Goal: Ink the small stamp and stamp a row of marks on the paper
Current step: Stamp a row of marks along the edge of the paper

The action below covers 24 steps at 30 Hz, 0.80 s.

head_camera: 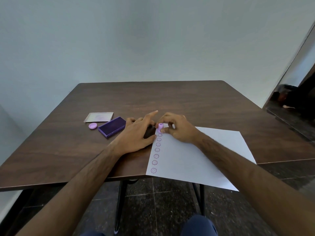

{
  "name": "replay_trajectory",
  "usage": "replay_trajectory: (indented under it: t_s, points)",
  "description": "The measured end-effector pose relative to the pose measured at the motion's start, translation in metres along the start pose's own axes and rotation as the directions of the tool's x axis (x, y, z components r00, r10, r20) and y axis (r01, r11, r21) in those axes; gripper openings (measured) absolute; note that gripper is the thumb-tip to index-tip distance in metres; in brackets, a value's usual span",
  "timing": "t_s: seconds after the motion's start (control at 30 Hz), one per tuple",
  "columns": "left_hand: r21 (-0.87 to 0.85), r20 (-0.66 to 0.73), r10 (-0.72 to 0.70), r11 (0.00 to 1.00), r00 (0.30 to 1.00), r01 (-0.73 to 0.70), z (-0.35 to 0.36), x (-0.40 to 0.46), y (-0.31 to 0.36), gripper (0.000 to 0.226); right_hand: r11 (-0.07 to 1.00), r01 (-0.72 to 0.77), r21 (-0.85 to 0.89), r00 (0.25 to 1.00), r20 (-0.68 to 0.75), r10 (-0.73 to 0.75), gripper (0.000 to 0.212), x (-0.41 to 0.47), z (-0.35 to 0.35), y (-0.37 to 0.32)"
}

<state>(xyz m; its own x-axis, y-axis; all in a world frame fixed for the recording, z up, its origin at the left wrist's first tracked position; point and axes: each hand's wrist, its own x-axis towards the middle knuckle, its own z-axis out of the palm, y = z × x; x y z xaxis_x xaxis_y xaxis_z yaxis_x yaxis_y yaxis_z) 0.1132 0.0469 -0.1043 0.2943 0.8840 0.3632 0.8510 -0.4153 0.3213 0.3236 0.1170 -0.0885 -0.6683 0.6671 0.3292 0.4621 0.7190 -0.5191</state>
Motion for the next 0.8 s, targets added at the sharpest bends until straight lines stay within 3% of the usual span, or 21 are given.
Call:
replay_trajectory:
  t_s: [0.8]
  points:
    - [0.005,0.013,-0.027,1.0,1.0,0.027,-0.0003,0.0015,0.0018,0.085,0.997,-0.02,0.072,0.999,0.032,0.018,0.018,-0.0001,0.0006,0.0032]
